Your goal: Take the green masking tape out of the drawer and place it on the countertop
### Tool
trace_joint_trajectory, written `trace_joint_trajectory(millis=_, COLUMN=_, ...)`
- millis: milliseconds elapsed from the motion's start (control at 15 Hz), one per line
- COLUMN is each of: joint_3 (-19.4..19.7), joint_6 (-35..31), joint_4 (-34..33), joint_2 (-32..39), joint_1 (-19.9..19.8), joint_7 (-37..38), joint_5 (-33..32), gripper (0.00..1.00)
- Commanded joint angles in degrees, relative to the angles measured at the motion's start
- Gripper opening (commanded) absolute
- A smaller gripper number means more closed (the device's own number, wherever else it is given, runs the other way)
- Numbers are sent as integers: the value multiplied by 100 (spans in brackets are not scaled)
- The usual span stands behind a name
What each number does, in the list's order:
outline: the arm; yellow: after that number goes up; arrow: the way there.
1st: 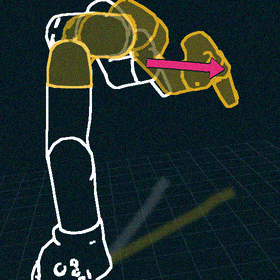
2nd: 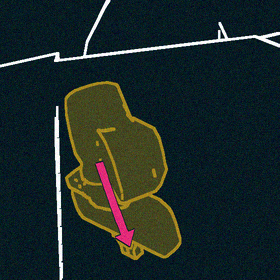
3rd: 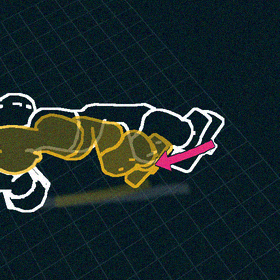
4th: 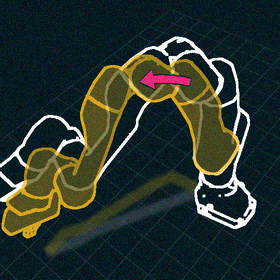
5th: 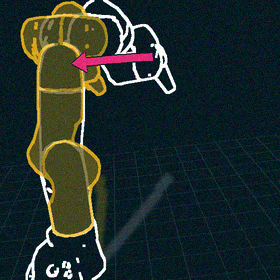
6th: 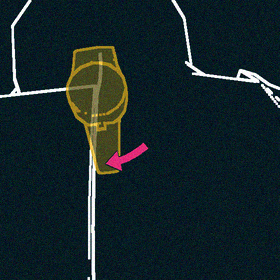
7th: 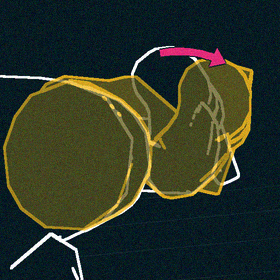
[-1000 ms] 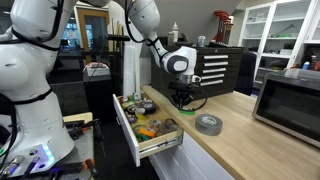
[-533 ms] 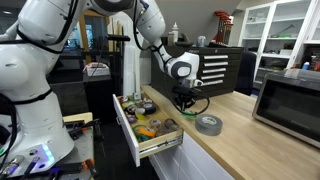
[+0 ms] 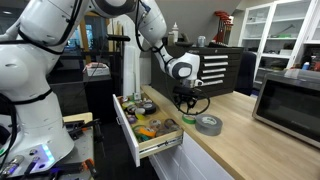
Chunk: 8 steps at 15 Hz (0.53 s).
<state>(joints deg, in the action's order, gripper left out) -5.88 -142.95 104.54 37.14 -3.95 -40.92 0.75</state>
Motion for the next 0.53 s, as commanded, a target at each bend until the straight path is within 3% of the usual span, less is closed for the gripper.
trace_joint_trajectory(millis=0, joint_3=-35, joint_6=194, joint_4=132, joint_2=-285, joint_1=33, joint_7=241, joint_5=-180, gripper=86)
trace_joint_trajectory(millis=133, joint_3=65, joint_6=429, joint_4=181, joint_2=-435, joint_1=193, joint_7=557, joint_5=-275, gripper=98)
trace_joint_trajectory(millis=467, joint_3=54, joint_6=1163, joint_4=260, joint_2=-824, joint_1=398, joint_7=1437, joint_5=-364, gripper=100)
